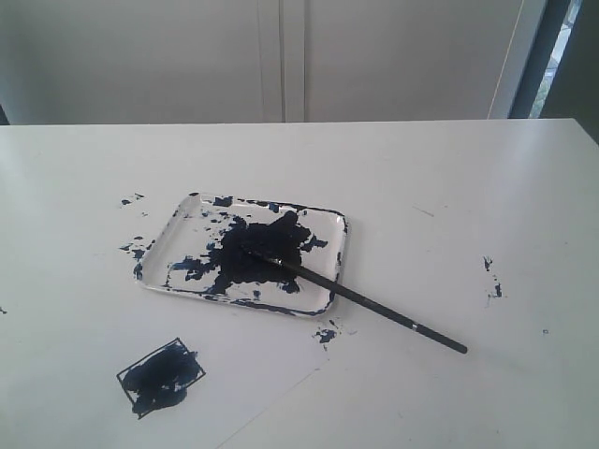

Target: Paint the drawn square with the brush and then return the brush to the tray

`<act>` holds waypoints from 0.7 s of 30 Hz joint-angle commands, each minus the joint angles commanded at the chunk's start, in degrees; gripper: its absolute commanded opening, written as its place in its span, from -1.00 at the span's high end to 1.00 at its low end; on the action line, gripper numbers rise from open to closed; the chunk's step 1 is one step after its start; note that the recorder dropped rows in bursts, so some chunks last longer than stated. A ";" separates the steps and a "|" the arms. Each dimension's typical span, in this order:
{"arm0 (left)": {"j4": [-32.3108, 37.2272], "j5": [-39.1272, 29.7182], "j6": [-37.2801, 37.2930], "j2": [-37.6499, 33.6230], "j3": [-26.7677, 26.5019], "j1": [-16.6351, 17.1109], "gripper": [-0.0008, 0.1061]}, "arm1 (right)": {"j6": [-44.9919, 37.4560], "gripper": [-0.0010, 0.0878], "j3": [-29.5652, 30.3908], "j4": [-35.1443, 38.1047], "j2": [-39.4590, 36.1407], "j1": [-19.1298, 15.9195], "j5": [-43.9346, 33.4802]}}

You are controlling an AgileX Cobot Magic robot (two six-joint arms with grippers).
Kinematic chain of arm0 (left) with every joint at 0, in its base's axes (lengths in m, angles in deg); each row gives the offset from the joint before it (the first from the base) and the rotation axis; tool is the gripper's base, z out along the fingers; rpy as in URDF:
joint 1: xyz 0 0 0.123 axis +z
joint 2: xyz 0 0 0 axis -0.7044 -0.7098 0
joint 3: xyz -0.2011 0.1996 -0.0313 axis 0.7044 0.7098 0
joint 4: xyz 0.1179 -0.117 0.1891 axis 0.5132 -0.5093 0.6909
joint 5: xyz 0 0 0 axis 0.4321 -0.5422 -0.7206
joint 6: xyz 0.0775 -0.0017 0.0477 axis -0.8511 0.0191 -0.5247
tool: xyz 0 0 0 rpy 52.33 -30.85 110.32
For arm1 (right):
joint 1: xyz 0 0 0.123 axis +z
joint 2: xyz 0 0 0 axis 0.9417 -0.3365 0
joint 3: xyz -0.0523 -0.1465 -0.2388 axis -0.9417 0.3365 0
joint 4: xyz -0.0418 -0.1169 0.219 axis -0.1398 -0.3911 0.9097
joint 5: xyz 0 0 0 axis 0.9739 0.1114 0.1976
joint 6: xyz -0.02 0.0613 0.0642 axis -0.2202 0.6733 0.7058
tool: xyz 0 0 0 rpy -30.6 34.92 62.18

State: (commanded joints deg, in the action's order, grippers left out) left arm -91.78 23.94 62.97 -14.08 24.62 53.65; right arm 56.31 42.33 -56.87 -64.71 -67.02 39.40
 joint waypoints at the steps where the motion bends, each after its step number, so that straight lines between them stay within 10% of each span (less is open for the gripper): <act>1: 0.00 0.00 0.00 0.00 0.00 0.00 0.98 | 0.00 0.98 0.00 0.00 0.00 0.00 0.00; 21: 0.00 0.00 0.00 0.00 0.00 0.00 0.98 | -2.81 0.98 0.00 6.99 0.00 0.00 -0.22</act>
State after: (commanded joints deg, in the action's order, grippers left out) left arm -91.78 23.94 62.97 -14.08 24.62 53.65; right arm 53.50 42.33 -49.87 -64.71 -67.03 39.18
